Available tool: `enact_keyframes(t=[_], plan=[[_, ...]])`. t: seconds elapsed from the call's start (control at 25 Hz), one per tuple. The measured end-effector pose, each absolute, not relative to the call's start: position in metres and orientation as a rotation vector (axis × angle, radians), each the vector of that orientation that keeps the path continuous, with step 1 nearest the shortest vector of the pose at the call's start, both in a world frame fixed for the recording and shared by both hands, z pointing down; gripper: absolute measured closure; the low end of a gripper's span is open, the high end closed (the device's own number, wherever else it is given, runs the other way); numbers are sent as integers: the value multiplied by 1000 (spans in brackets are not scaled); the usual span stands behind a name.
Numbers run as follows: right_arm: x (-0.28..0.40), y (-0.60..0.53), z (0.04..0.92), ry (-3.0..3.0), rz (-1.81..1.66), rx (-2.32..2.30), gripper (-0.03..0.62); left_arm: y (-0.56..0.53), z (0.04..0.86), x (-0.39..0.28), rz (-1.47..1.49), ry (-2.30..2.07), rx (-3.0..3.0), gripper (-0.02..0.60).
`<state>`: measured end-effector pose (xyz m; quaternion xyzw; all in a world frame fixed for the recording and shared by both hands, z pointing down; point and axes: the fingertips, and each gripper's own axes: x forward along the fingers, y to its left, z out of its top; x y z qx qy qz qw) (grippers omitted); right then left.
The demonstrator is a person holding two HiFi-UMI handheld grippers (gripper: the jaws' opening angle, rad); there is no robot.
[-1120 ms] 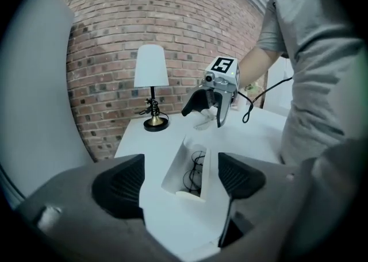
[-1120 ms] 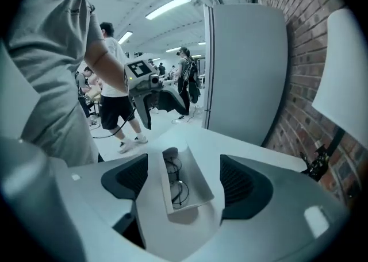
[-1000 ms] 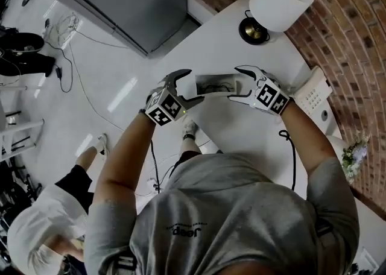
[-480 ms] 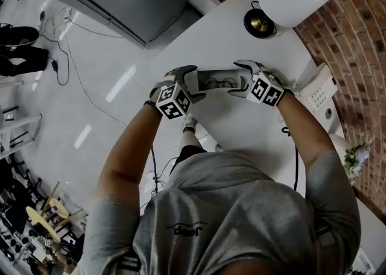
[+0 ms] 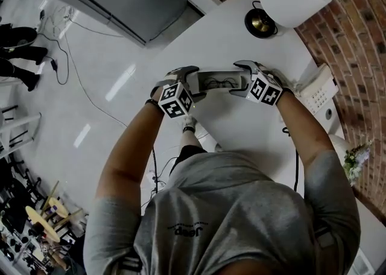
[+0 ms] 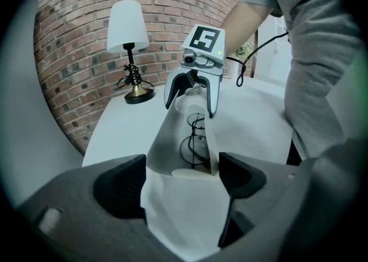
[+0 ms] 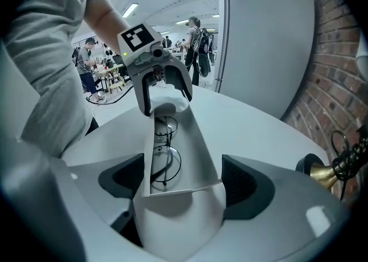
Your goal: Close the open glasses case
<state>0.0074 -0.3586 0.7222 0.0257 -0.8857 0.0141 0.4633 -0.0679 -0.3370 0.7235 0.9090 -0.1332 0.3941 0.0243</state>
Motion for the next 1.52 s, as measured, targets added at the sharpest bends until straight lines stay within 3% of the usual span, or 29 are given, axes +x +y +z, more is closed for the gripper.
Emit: enact_keyframes(t=[0.36,0.76,0.96,1.04,1.52], plan=[[9,-355,720,-2178,-9,112,188,-333,722,-68,1257,-465,2828,197],[14,-346,717,-2162,-95,222,266,-326,721,-66,1321,-574,2836,261],[17,-331,718,-2113,-134,227,329,-318,721,-68,1398,-599,2817,344],[19,-319,720,-2077,-143,164,291,-313,722,-69,1423,-579,2798,399],[24,-313,692,-2116,-114,248,293,-306,708,-65,1409,-562,2733,376]])
